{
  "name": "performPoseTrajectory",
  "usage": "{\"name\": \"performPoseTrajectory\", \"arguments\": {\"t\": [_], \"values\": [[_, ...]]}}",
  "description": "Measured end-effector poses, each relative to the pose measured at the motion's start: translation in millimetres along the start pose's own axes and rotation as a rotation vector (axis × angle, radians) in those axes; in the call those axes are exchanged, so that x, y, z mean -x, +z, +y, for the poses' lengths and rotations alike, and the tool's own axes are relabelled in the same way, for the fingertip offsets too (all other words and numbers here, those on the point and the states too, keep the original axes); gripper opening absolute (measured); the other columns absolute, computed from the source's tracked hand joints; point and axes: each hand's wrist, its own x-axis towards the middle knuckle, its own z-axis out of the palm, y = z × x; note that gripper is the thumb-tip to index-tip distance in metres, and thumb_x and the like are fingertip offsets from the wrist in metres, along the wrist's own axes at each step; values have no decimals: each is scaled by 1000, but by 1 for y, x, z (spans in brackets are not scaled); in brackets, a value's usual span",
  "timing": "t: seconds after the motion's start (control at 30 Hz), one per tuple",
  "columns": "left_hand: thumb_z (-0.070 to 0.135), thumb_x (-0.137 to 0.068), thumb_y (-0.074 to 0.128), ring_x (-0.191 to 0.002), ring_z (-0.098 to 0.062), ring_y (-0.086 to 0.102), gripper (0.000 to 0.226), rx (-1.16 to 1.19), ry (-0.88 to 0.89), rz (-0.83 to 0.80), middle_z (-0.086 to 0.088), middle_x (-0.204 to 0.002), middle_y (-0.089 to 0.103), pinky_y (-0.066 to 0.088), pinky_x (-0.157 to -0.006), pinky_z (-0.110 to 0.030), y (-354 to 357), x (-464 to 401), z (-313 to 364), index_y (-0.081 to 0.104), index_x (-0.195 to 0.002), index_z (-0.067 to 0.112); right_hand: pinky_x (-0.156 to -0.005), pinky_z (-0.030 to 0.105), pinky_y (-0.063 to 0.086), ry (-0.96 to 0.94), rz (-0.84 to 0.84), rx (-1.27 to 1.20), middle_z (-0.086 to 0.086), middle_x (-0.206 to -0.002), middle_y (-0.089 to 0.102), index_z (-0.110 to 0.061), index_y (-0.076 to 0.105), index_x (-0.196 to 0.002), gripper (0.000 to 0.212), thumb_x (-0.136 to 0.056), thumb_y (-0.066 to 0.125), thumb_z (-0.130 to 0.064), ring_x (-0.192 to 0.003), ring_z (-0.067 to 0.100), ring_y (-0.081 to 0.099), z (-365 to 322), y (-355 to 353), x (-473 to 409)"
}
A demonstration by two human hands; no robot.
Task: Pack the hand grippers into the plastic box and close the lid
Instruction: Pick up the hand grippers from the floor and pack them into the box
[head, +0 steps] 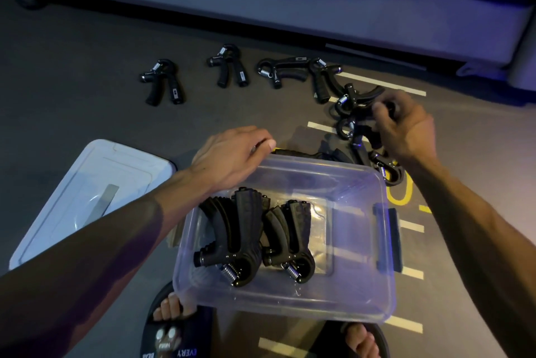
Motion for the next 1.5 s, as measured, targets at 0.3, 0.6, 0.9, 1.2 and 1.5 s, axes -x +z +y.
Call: {"name": "performPoseTrajectory", "arguments": {"t": [0.3,0.6,0.9,1.2,1.5], "values": [[42,-98,59,-110,-9,56,34,272,118,274,11,-117,58,49,-95,-36,-28,18,33,58,-128,25,-38,20,30,-34,-126,-602,-9,-58,56,-15,63,-92,9,-93,54,-13,-41,10,49,-89,-55,43],[64,-76,74,-82,1,63,48,208,100,138,21,-100,62,50,-75,-25,-37,37,86,57,-111,35,-35,16,29,174,-394,-518,9,-45,57,6,61,-105,36,-93,61,-28,-31,17,41,-119,-46,73],[23,-91,74,-90,-31,74,16,741,-10,-197,-6,-98,77,60,-84,-46,-18,34,67,73,-104,14,-49,24,46,-31,-561,-435,5,-64,62,-11,62,-91,34,-86,72,-43,-53,14,53,-102,-46,76],[31,-90,74,-77,-17,72,21,696,-10,-110,-1,-83,77,54,-73,-31,-25,38,66,72,-95,11,-61,28,57,-4,-631,-477,5,-80,70,-6,61,-99,35,-85,69,-36,-71,14,64,-75,-39,77],[37,-98,52,-103,-21,53,26,43,125,233,8,-113,64,46,-91,-48,2,38,2,64,-117,24,-74,53,60,20,-725,10,20,-91,72,-3,61,-97,25,-95,67,-28,-82,39,70,-21,17,102]]}}
